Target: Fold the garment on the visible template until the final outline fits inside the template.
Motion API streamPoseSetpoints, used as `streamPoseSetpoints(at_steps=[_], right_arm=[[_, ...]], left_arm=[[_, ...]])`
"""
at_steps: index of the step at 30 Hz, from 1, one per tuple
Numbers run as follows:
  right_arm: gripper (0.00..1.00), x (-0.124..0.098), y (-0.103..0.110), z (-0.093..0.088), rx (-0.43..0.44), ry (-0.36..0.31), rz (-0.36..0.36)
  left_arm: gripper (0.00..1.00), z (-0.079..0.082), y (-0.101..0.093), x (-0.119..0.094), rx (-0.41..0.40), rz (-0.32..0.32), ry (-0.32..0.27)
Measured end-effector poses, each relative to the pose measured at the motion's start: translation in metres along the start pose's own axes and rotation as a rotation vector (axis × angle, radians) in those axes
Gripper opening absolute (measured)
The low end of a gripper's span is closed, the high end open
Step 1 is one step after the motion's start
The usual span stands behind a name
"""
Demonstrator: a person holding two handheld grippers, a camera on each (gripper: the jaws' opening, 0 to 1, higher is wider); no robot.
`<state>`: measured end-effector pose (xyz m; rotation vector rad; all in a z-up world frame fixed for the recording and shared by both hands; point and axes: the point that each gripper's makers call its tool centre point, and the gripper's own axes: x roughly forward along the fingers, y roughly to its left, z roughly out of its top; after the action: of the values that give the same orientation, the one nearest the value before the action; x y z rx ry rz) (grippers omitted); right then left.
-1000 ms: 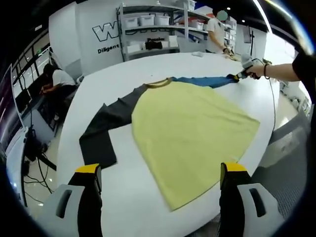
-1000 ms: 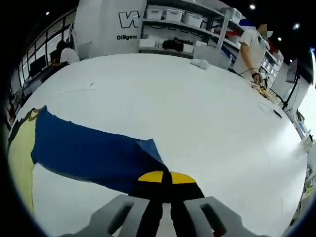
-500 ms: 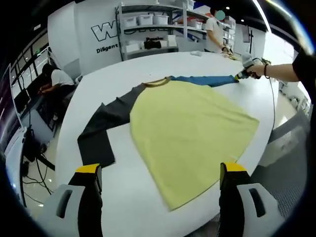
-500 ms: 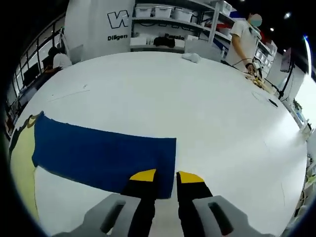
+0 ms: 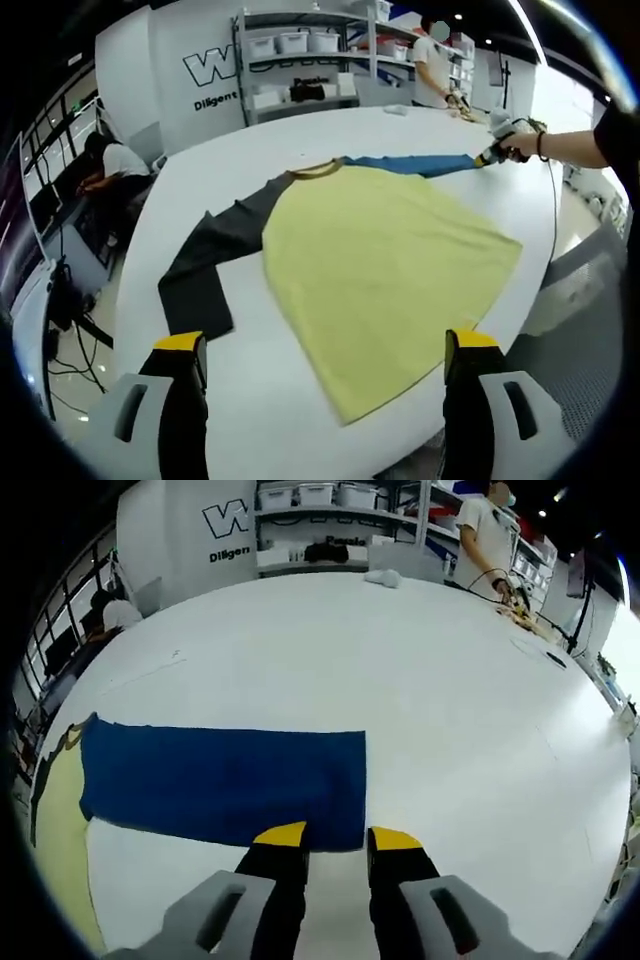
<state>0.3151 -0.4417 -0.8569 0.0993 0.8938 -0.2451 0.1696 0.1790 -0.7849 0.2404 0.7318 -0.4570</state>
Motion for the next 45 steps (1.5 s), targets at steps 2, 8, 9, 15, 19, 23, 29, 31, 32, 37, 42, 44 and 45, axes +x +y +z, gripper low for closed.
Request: streamPoseSetpoints(at_steps=[2, 8, 9, 15, 19, 23, 29, 31, 32, 37, 42, 44, 45], right_arm=[[0.12, 0.008, -0.008, 0.003, 0.007, 0.004, -0.010], [0.06, 0.024, -0.025, 0.012, 0.033, -0.001, -0.012], [0.06, 0.030, -0.029, 0.015, 0.030, -0.003, -0.012], [0.00, 0.039, -0.034, 0.019, 0.027, -0.008, 0.000], [0.00, 0.045, -0.037, 0.021, 0.025, -0.006, 0.004], [0.00, 0.048, -0.039, 0.023, 0.034, -0.005, 0.008], [0.00, 0.049, -0.043, 0.035, 0.036, -0.030, 0.016], [0.00, 0.049, -0.044, 0.038, 0.049, -0.038, 0.023], [0.00, 0.049, -0.045, 0.039, 0.053, -0.039, 0.022], [0.00, 0.050, -0.040, 0.046, 0.094, -0.064, 0.056], [0.00, 0.007, -0.006, 0.036, 0.119, -0.101, 0.083], [0.00, 0.007, -0.002, 0.038, 0.128, -0.113, 0.096], [0.00, 0.005, 0.001, 0.039, 0.129, -0.114, 0.105]], left_arm=[[0.96, -0.001, 0.000, -0.001, 0.002, 0.000, 0.003], [0.96, -0.002, 0.000, -0.002, 0.005, 0.002, 0.003], [0.96, -0.002, 0.000, -0.002, 0.005, 0.001, 0.004], [0.96, -0.001, -0.001, -0.002, 0.008, 0.002, 0.003], [0.96, -0.001, -0.001, -0.003, 0.007, 0.004, 0.001], [0.96, 0.000, 0.000, -0.004, 0.007, 0.005, 0.001], [0.98, 0.001, 0.001, -0.004, 0.004, 0.008, -0.007], [0.99, 0.002, 0.000, -0.004, 0.007, 0.003, -0.008], [0.99, 0.002, -0.001, -0.004, 0.004, 0.002, -0.007], [0.99, 0.003, -0.005, -0.006, 0.002, -0.004, -0.010], [0.99, 0.005, -0.009, -0.007, -0.001, -0.013, -0.016], [0.99, 0.006, -0.009, -0.008, -0.002, -0.016, -0.019], [0.99, 0.007, -0.010, -0.008, -0.001, -0.017, -0.021]])
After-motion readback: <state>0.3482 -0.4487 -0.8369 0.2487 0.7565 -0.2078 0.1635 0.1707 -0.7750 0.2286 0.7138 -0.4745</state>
